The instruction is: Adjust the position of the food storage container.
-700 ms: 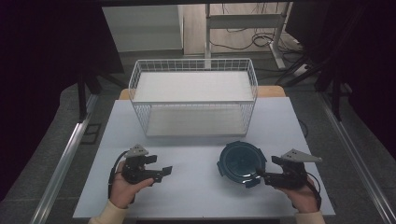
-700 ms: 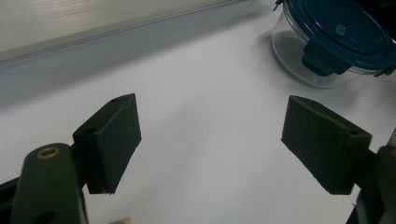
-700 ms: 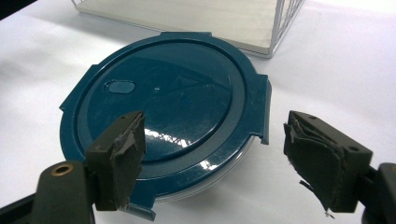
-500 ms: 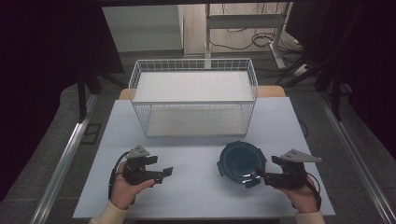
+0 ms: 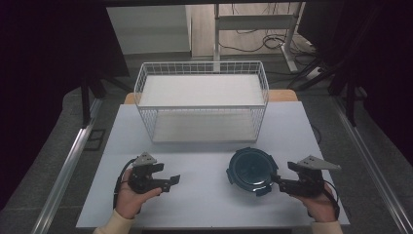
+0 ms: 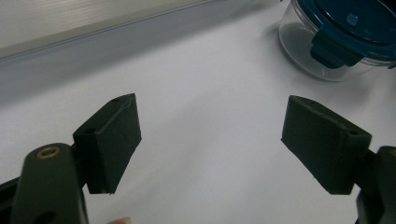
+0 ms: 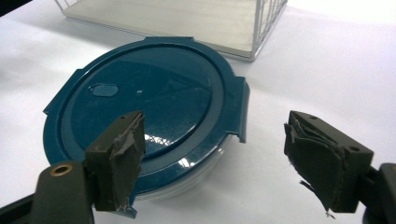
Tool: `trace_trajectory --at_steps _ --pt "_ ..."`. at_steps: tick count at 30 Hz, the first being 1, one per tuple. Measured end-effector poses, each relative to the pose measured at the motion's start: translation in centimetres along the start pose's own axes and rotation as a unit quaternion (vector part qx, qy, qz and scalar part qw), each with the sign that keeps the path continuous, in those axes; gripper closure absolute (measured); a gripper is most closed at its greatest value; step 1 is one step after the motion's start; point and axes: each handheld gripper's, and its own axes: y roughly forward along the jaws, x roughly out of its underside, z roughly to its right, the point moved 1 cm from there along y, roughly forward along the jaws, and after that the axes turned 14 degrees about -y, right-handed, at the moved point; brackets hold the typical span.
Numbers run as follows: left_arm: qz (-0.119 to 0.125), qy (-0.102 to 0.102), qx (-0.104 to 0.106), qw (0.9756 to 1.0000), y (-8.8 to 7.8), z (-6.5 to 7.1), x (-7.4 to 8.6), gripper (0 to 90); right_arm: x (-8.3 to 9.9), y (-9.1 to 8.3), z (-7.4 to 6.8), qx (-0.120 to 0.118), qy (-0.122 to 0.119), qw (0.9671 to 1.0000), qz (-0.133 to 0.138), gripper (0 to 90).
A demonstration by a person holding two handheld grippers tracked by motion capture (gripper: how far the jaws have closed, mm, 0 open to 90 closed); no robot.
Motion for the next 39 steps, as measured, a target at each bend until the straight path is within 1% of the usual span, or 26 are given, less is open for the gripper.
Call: trace_trajectory --at_steps 3,9,13,17,19,20,21,22,23,24,25,26,27,28,31,32,33,34,36,37,38,39 --pt "0.000 -0.001 0.000 1.0000 0.0 0.0 0.0 19.1 0.0 -0.2 0.2 0.003 0.003 1.0000 0.000 20.6" --pt "-0.006 -0.007 -0.001 1.0000 0.2 -0.3 0.1 19.2 0.3 -0.6 0.9 0.007 0.011 0.9999 -0.009 22.2" --pt "-0.011 -0.006 0.004 0.9999 0.2 -0.1 0.1 19.2 0.5 -0.7 1.5 0.019 0.018 0.9995 -0.019 25.9" --pt "-0.012 -0.005 0.004 0.9999 0.3 0.0 0.1 19.2 0.7 -0.7 1.7 0.023 0.021 0.9992 -0.027 28.2" --pt "-0.014 -0.004 0.004 0.9999 0.3 0.0 0.2 19.2 0.9 -0.6 1.9 0.034 0.030 0.9980 -0.044 32.8" --pt "-0.015 -0.004 0.004 0.9999 0.4 0.0 0.2 19.2 1.0 -0.5 2.0 0.036 0.032 0.9976 -0.050 34.5" --pt "-0.015 -0.004 0.004 0.9999 0.4 0.0 0.2 19.2 1.0 -0.5 2.0 0.036 0.032 0.9976 -0.050 34.5" --pt "-0.016 -0.004 0.004 0.9999 0.4 0.0 0.2 19.2 1.2 -0.4 2.0 0.035 0.034 0.9973 -0.055 36.7" --pt "-0.021 -0.005 0.007 0.9998 0.5 -0.1 0.2 19.2 1.4 -0.2 2.2 0.029 0.034 0.9971 -0.062 40.8" --pt "-0.023 -0.005 0.007 0.9997 0.6 -0.1 0.2 19.2 1.5 0.0 2.2 0.026 0.034 0.9969 -0.066 42.7" --pt "-0.023 -0.005 0.007 0.9997 0.6 -0.1 0.2 19.2 1.5 0.0 2.2 0.026 0.034 0.9969 -0.066 42.7" --pt "-0.023 -0.006 0.007 0.9997 0.6 -0.1 0.3 19.2 1.6 0.2 2.2 0.023 0.029 0.9964 -0.076 47.4" --pt "-0.024 -0.005 0.007 0.9997 0.7 -0.1 0.3 19.2 1.6 0.2 2.2 0.023 0.029 0.9964 -0.076 47.4" --pt "-0.026 -0.004 0.006 0.9996 0.7 0.0 0.3 19.2 1.8 0.4 2.1 0.024 0.021 0.9959 -0.084 52.9" --pt "-0.027 -0.003 0.006 0.9996 0.8 0.0 0.3 19.2 1.9 0.6 2.0 0.022 0.014 0.9952 -0.094 64.4" --pt "-0.028 -0.003 0.006 0.9996 0.8 0.0 0.3 19.2 1.9 0.6 2.0 0.022 0.014 0.9952 -0.094 64.4" --pt "-0.029 -0.003 0.006 0.9996 0.8 0.0 0.4 19.2 1.9 0.7 2.0 0.021 0.012 0.9951 -0.096 67.6" --pt "-0.031 -0.002 0.004 0.9995 0.9 0.0 0.4 19.2 1.9 0.9 1.9 0.016 0.008 0.9949 -0.099 72.8" --pt "-0.034 -0.003 0.007 0.9994 1.0 0.0 0.4 19.2 2.0 1.2 1.7 0.012 0.001 0.9942 -0.107 78.1" --pt "-0.034 -0.003 0.007 0.9994 1.0 0.0 0.4 19.1 2.0 1.2 1.7 0.012 0.001 0.9942 -0.107 78.1" --pt "-0.037 -0.007 0.014 0.9992 1.1 0.0 0.4 19.1 1.9 1.6 1.5 0.006 -0.007 0.9936 -0.112 82.1" --pt "-0.037 -0.007 0.014 0.9992 1.1 0.0 0.4 19.2 1.9 1.6 1.5 0.006 -0.007 0.9936 -0.112 82.1"
